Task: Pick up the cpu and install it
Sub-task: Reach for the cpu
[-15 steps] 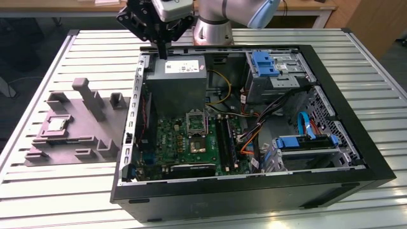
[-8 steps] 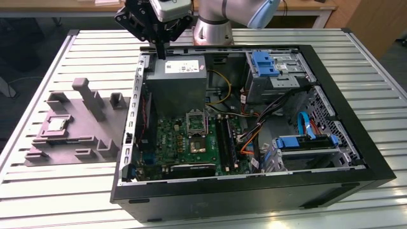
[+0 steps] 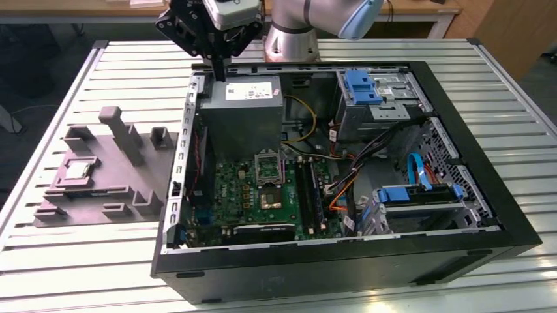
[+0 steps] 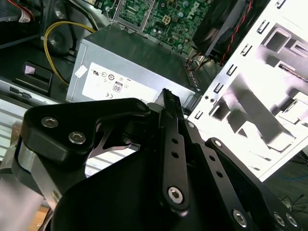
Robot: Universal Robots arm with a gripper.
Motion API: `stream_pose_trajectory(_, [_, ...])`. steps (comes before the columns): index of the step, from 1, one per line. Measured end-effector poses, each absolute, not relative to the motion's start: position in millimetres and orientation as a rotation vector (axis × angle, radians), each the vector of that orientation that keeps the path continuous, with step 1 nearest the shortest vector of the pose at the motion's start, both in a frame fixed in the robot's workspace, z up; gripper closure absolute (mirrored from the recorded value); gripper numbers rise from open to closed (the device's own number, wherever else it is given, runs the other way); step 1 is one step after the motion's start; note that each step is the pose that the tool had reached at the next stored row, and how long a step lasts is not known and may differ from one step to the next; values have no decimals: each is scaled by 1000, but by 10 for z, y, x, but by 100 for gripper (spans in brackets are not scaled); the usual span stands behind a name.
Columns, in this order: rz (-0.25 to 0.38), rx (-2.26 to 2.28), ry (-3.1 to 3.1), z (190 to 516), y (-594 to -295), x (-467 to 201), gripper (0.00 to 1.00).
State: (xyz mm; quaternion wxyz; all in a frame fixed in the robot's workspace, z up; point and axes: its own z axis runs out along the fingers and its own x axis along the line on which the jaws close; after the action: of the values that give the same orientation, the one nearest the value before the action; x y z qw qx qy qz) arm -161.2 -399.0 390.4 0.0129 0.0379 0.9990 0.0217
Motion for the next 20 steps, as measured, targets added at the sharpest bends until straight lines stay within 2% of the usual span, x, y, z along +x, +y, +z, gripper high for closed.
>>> stream_pose_trajectory(20, [68,118,3113,3888,-3989,-1686,89])
